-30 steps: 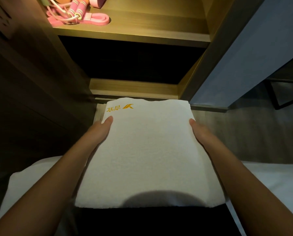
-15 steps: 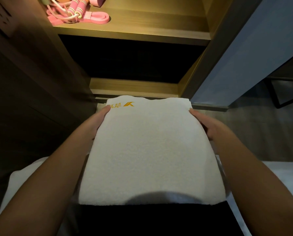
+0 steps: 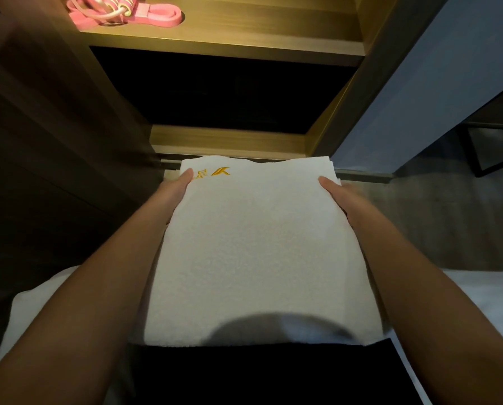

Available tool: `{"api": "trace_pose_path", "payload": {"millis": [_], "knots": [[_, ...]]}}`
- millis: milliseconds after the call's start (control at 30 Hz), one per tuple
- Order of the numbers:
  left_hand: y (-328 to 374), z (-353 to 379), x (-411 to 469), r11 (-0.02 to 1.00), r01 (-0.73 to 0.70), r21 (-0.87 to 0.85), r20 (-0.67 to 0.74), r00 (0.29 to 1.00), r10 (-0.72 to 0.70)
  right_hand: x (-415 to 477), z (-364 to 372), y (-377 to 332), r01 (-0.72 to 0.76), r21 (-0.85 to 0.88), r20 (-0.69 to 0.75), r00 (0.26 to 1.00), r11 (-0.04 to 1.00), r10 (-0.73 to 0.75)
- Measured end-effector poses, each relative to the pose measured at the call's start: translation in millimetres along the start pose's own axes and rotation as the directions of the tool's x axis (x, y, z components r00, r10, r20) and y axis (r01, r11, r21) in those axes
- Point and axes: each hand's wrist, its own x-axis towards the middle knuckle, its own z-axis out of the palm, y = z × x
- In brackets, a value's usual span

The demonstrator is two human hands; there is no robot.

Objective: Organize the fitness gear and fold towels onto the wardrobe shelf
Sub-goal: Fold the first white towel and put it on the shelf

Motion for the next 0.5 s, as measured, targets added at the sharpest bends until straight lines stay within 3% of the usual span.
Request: {"api": "trace_pose_path", "payload": {"millis": [100, 167, 300, 367, 500], "knots": [[-3.1, 2.2, -0.4, 0.951, -0.299, 0.076, -0.157, 0.939, 0.307, -2.5, 5.6, 0.0, 0.188, -0.030, -0.165, 0.968, 0.982, -0.190], [-4.8, -0.2, -8.8, 0.919, -0.373, 0.131, -0.169, 0.905, 0.391, -6.5, 5.8, 3.6, 0.193, -0.040, -0.161, 0.967, 0.980, -0.197], [-22.4, -10.4, -24.6, 0.978, -0.152, 0.143, 0.022, 0.988, 0.150, -19.7, -3.0, 12.4, -0.023, -0.207, -0.043, 0.999, 0.978, 0.015], [-39.0, -17.1, -35.2, 0.967, -0.090, 0.236, 0.076, 0.994, 0.074, -27.3, -7.5, 25.0, -0.025, -0.254, -0.027, 0.999, 0.967, 0.019], [-64.9, -23.1, -50.3, 0.963, -0.220, 0.154, -0.009, 0.975, 0.224, -45.1, -7.5, 38.8, 0.060, -0.272, -0.075, 0.994, 0.961, -0.084]]}}
